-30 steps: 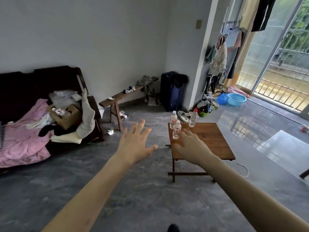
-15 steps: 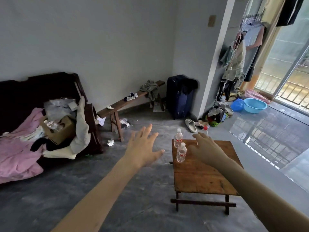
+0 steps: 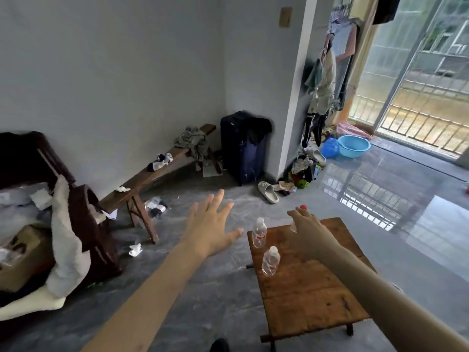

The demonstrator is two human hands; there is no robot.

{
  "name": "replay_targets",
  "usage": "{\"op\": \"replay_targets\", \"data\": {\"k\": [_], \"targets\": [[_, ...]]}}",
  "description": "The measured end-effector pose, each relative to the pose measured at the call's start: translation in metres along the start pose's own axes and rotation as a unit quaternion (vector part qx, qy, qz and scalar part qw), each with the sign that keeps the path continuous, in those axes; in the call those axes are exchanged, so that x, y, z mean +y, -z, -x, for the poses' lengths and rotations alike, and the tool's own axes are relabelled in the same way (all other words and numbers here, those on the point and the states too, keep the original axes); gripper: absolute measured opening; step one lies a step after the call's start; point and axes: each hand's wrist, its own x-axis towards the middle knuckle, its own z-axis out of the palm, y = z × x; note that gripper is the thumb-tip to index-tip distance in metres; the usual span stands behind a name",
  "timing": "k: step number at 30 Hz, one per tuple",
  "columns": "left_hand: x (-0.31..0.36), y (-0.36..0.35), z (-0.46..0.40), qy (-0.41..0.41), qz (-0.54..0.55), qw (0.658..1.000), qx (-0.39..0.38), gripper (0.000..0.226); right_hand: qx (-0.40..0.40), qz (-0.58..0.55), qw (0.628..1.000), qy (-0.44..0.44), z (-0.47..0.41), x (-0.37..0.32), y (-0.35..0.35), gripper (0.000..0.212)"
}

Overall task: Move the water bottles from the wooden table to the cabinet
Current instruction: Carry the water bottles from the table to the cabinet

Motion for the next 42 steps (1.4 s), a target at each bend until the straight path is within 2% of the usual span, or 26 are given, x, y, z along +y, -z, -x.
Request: {"op": "replay_targets", "data": {"k": [5, 10, 19, 27, 32, 36, 40, 41, 42], "targets": [[-0.033, -0.003, -0.078, -0.063, 0.014, 0.998, -0.016, 0.080, 0.006, -0.011, 0.998, -0.054, -0.042, -0.016, -0.019, 0.054], [-0.027, -0.048, -0.141, -0.128, 0.028, 0.989, -0.066, 0.079, -0.003, -0.035, 0.991, -0.130, -0.068, -0.016, -0.046, 0.049], [0.002, -0.181, -0.206, -0.243, 0.033, 0.956, -0.161, 0.079, -0.028, -0.074, 0.966, -0.245, -0.089, 0.051, -0.138, 0.058], [0.001, -0.304, -0.251, -0.289, 0.073, 0.923, -0.245, 0.101, -0.073, -0.148, 0.932, -0.323, -0.109, 0.104, -0.265, 0.059], [0.000, -0.378, -0.281, -0.314, 0.178, 0.882, -0.302, 0.114, -0.085, -0.177, 0.925, -0.326, -0.124, 0.131, -0.338, 0.058], [0.009, -0.426, -0.301, -0.334, 0.279, 0.849, -0.300, 0.094, -0.079, -0.209, 0.922, -0.315, -0.141, 0.153, -0.381, 0.054], [0.016, -0.435, -0.299, -0.320, 0.336, 0.843, -0.274, 0.070, -0.036, -0.277, 0.901, -0.332, -0.147, 0.156, -0.411, 0.046], [0.017, -0.430, -0.295, -0.313, 0.348, 0.845, -0.260, 0.068, -0.030, -0.316, 0.884, -0.343, -0.148, 0.153, -0.414, 0.044], [0.019, -0.422, -0.292, -0.303, 0.366, 0.846, -0.242, 0.066, -0.015, -0.381, 0.850, -0.364, -0.148, 0.150, -0.415, 0.041]]}}
